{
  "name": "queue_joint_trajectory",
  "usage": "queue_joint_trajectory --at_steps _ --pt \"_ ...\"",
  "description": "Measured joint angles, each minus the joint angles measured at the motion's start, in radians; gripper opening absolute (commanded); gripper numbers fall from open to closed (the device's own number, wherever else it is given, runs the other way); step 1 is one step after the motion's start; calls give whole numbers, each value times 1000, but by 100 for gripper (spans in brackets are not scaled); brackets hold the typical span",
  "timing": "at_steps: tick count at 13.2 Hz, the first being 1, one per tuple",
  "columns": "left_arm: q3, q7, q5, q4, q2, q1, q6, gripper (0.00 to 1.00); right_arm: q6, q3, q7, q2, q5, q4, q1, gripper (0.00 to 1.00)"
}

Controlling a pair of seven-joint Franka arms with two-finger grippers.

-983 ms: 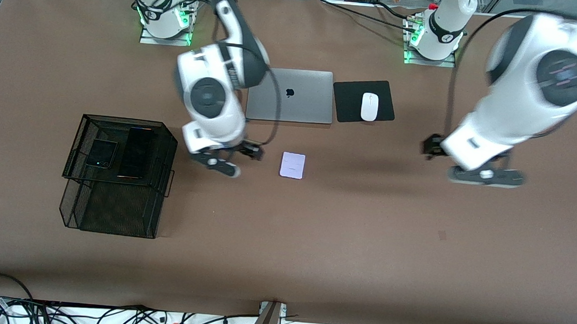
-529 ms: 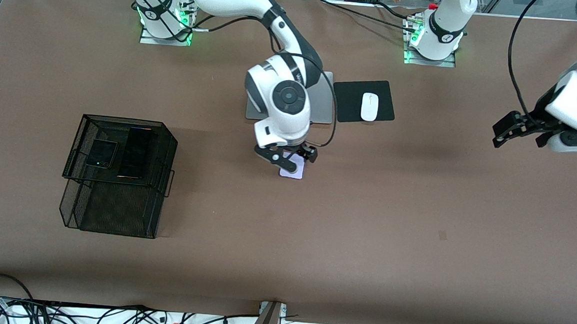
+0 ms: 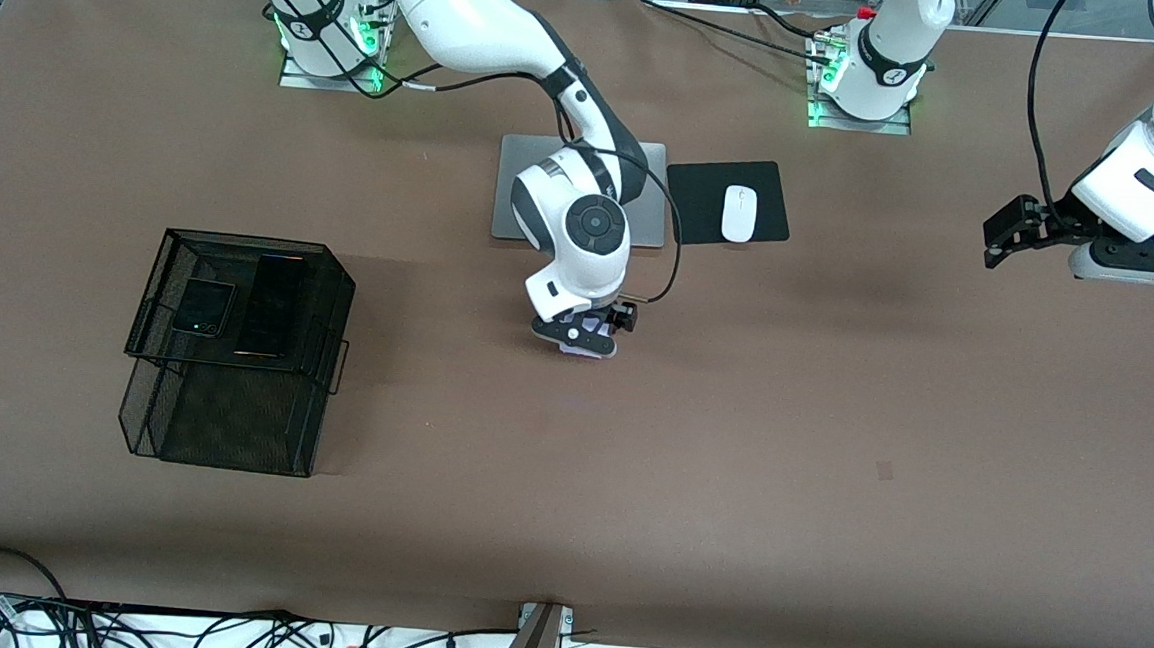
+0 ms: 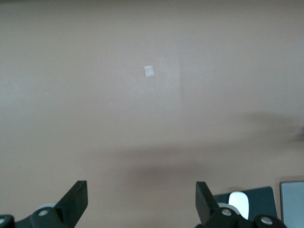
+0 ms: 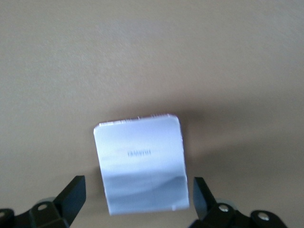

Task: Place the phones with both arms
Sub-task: 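Grasp the Huawei phone with the right gripper while the left gripper withdraws, then carry the Huawei phone with the right gripper to the mesh basket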

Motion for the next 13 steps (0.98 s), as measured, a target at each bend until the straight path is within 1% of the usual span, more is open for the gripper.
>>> queue_joint_trajectory --at_steps 2,5,7,8,9,10,11,12,13 --pt "2 0 3 10 0 0 -16 100 44 0 -34 7 0 -18 0 100" --pt "6 0 4 11 0 0 -20 100 48 1 -44 7 0 -21 0 100" --pt "10 0 4 11 0 1 -20 100 48 13 -50 11 0 -28 0 100" --pt "10 0 4 11 0 1 -20 100 49 20 -50 14 0 -31 1 82" --pt "10 2 4 11 0 1 -20 100 49 23 -50 16 0 -32 2 46" --pt "10 3 4 11 0 1 -20 100 49 24 -51 16 0 -31 2 18" --pt "10 3 4 11 0 1 -24 100 49 24 -51 13 0 -31 2 2" --pt "10 3 4 11 0 1 -30 100 49 24 -54 13 0 -31 2 0" --pt "9 3 4 11 0 0 -32 100 49 24 -55 13 0 -31 2 0"
